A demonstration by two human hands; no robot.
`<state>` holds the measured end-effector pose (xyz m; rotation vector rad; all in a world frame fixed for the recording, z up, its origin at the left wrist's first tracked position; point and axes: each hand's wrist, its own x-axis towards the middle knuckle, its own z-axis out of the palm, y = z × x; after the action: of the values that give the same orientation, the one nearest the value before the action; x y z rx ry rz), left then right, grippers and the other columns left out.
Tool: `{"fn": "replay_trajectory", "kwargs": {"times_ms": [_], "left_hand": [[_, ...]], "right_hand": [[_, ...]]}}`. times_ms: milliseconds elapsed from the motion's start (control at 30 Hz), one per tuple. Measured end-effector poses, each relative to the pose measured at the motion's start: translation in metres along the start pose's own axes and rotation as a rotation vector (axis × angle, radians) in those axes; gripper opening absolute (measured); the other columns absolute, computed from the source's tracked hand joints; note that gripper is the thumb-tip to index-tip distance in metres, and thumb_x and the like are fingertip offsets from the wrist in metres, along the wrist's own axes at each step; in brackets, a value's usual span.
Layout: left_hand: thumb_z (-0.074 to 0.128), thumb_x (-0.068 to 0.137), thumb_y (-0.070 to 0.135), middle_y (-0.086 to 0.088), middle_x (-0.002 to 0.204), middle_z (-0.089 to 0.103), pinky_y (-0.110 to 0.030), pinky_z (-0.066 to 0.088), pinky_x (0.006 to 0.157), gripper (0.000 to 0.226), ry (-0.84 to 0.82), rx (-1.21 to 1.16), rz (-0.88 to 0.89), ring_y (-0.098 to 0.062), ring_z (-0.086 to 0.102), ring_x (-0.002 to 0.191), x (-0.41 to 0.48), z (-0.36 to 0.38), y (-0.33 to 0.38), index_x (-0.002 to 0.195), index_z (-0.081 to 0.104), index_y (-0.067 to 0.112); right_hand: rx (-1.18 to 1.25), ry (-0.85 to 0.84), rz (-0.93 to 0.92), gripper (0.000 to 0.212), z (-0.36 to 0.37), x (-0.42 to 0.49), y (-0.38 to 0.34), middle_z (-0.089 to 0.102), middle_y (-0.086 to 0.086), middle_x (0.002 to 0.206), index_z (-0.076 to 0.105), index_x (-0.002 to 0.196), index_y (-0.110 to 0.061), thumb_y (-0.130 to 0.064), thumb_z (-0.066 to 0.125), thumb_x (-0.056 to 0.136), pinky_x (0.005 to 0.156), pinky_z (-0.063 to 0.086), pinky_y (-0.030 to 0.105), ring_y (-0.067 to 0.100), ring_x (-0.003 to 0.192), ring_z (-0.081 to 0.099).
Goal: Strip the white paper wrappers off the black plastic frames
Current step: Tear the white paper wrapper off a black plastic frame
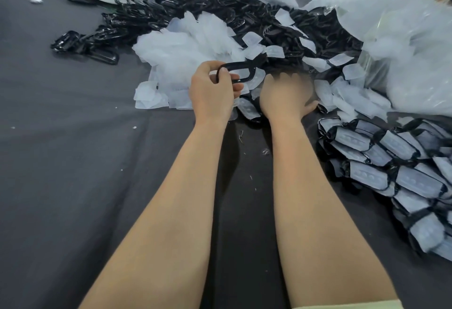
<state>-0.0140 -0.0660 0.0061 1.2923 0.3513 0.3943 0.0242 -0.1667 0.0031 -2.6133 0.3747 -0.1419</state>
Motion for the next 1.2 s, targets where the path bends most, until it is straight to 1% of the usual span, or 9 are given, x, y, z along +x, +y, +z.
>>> {"fn": "replay_trajectory", "kwargs": {"times_ms": [100, 167, 233, 300, 400, 500, 833, 1067, 1200], "left_hand": [[0.041, 0.099, 0.004, -0.004, 0.077, 0.065, -0.018, 0.053, 0.056, 0.012, 0.0, 0.003, 0.002, -0.005, 0.061, 0.051, 0.001, 0.0, 0.0, 0.102, 0.052, 0.009], [0.041, 0.099, 0.004, -0.004, 0.077, 0.065, -0.018, 0.053, 0.057, 0.013, 0.001, -0.002, -0.002, -0.006, 0.061, 0.053, 0.001, 0.0, 0.001, 0.103, 0.052, 0.008], [0.041, 0.098, 0.005, -0.004, 0.077, 0.065, -0.018, 0.053, 0.057, 0.013, -0.001, -0.001, -0.001, -0.007, 0.061, 0.054, 0.001, 0.0, 0.0, 0.103, 0.052, 0.009], [0.042, 0.098, 0.005, -0.004, 0.077, 0.065, -0.018, 0.054, 0.058, 0.013, -0.009, 0.009, 0.01, -0.007, 0.061, 0.055, 0.0, 0.001, 0.0, 0.103, 0.053, 0.01], [0.043, 0.097, 0.006, -0.004, 0.078, 0.066, -0.02, 0.055, 0.06, 0.014, -0.03, 0.008, 0.033, -0.006, 0.061, 0.055, 0.0, 0.0, 0.0, 0.099, 0.055, 0.014], [0.044, 0.097, 0.006, -0.005, 0.081, 0.068, -0.022, 0.055, 0.064, 0.017, -0.048, 0.02, 0.045, -0.005, 0.062, 0.055, 0.0, 0.0, 0.0, 0.101, 0.057, 0.016], [0.044, 0.097, 0.005, -0.005, 0.086, 0.068, -0.024, 0.057, 0.068, 0.018, -0.074, 0.065, 0.067, -0.006, 0.063, 0.06, 0.001, 0.0, 0.001, 0.106, 0.056, 0.015], [0.047, 0.096, 0.007, -0.015, 0.097, 0.068, -0.025, 0.057, 0.073, 0.015, -0.103, 0.082, 0.106, -0.005, 0.066, 0.063, 0.0, 0.001, 0.001, 0.106, 0.056, 0.015], [0.046, 0.096, 0.003, -0.015, 0.1, 0.068, -0.022, 0.056, 0.071, 0.017, -0.119, 0.095, 0.134, -0.003, 0.065, 0.062, 0.0, 0.001, 0.0, 0.106, 0.055, 0.014]], "right_hand": [[0.097, 0.09, 0.008, 0.052, -0.003, -0.001, -0.002, 0.024, 0.002, 0.157, 0.037, 0.144, -0.011, -0.04, 0.023, 0.103, 0.115, 0.001, 0.057, 0.026, 0.147, 0.004], [0.147, 0.209, -0.006, 0.05, -0.006, -0.001, -0.002, 0.03, 0.004, 0.153, 0.038, 0.142, -0.01, -0.039, 0.027, 0.103, 0.116, 0.011, 0.05, 0.024, 0.145, 0.015], [0.282, 0.348, -0.064, 0.044, -0.011, -0.003, -0.002, 0.041, 0.007, 0.144, 0.042, 0.138, -0.007, -0.033, 0.036, 0.102, 0.109, 0.027, 0.032, 0.022, 0.135, 0.035], [0.548, 0.407, -0.135, 0.032, -0.017, -0.008, -0.006, 0.051, 0.008, 0.129, 0.049, 0.126, -0.004, -0.021, 0.046, 0.099, 0.093, 0.038, 0.017, 0.019, 0.114, 0.053], [0.994, 0.293, -0.11, 0.013, -0.021, -0.018, -0.009, 0.057, 0.007, 0.1, 0.053, 0.102, -0.009, -0.001, 0.052, 0.092, 0.082, 0.055, 0.024, 0.014, 0.084, 0.066], [1.22, 0.102, -0.074, 0.022, -0.016, -0.026, -0.007, 0.057, 0.005, 0.088, 0.049, 0.089, -0.015, 0.006, 0.054, 0.09, 0.07, 0.055, 0.019, 0.008, 0.067, 0.067], [1.149, 0.038, -0.135, 0.016, -0.011, -0.027, -0.007, 0.066, 0.01, 0.088, 0.062, 0.089, -0.013, 0.002, 0.057, 0.09, 0.069, 0.053, 0.019, 0.009, 0.071, 0.069], [0.922, 0.119, -0.216, 0.011, -0.007, -0.03, -0.012, 0.064, 0.009, 0.09, 0.062, 0.099, -0.007, -0.003, 0.06, 0.089, 0.082, 0.057, 0.041, 0.025, 0.084, 0.069], [0.876, 0.13, -0.246, 0.008, -0.009, -0.033, -0.015, 0.062, 0.001, 0.081, 0.06, 0.096, -0.005, -0.003, 0.061, 0.088, 0.082, 0.056, 0.04, 0.021, 0.078, 0.069]]}}
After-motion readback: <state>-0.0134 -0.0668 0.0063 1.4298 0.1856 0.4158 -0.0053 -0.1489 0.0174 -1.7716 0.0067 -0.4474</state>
